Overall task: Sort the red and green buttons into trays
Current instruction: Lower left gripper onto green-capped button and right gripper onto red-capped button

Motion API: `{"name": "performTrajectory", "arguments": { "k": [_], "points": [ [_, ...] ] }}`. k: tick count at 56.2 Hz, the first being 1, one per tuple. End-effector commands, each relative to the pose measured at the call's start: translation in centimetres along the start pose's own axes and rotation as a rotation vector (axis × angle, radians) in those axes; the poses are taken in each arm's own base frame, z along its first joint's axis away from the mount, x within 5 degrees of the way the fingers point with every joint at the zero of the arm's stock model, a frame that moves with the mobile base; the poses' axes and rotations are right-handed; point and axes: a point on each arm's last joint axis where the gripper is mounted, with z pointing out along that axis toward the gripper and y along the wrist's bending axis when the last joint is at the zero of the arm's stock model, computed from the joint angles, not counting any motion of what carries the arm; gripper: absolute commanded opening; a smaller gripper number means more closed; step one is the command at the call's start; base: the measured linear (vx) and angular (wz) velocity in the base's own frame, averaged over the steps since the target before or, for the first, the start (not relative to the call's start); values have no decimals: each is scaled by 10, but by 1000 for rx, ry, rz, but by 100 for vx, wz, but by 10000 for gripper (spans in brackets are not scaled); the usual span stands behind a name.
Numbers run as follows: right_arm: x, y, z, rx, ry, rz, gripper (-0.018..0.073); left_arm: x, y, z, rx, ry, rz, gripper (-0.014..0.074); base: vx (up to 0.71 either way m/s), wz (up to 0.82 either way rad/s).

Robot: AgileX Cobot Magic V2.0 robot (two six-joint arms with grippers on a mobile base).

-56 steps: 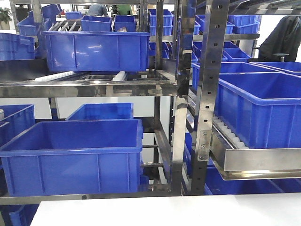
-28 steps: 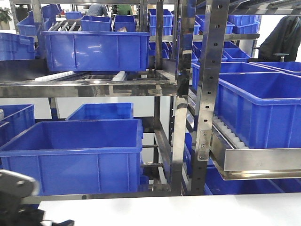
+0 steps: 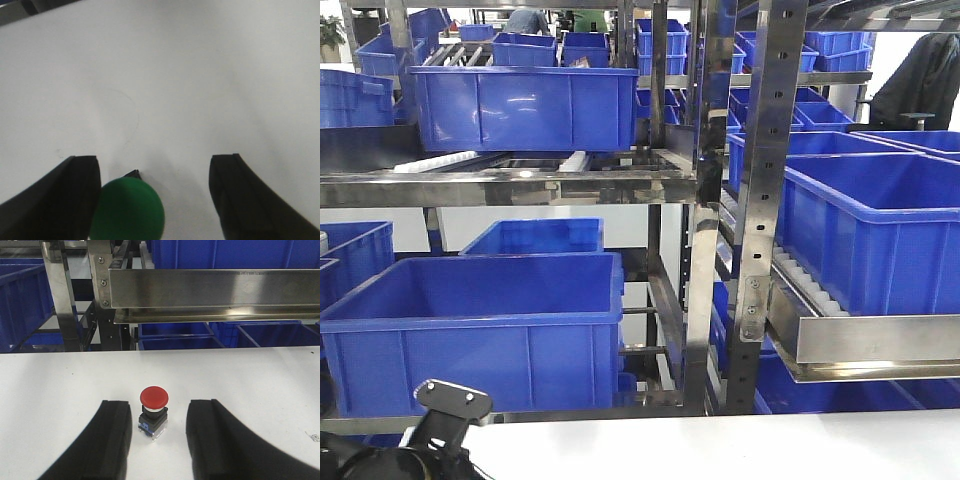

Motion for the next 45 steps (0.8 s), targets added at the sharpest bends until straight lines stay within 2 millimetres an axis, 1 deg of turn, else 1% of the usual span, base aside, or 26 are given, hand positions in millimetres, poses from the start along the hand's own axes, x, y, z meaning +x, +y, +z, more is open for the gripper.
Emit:
{"name": "performTrajectory", "arguments": {
  "k": [1, 10, 17, 23, 34, 41, 45],
  "points": [
    [-18, -1, -1, 5, -97, 1, 369, -16, -1, -6, 4, -86, -26, 583, 0, 0],
    [-17, -1, -1, 5, -88, 1, 369, -12, 8, 1, -13, -44, -46, 583, 0, 0],
    [-13, -1, -1, 5, -42, 0, 379, -10, 13, 4, -22, -36, -59, 583, 0, 0],
    [-9, -1, -1, 5, -6, 0, 425, -10, 13, 4, -23, -29, -62, 583, 0, 0],
    [-9, -1, -1, 6, -3, -5, 540, -7, 13, 4, -21, -1, -66, 580, 0, 0],
    [-11, -1, 3, 5, 37, 4, 554, -5, 13, 4, -21, 19, -67, 561, 0, 0],
    [-17, -1, 7, 6, 84, 40, 554, -5, 13, 4, -21, 26, -65, 541, 0, 0]
  ]
}}
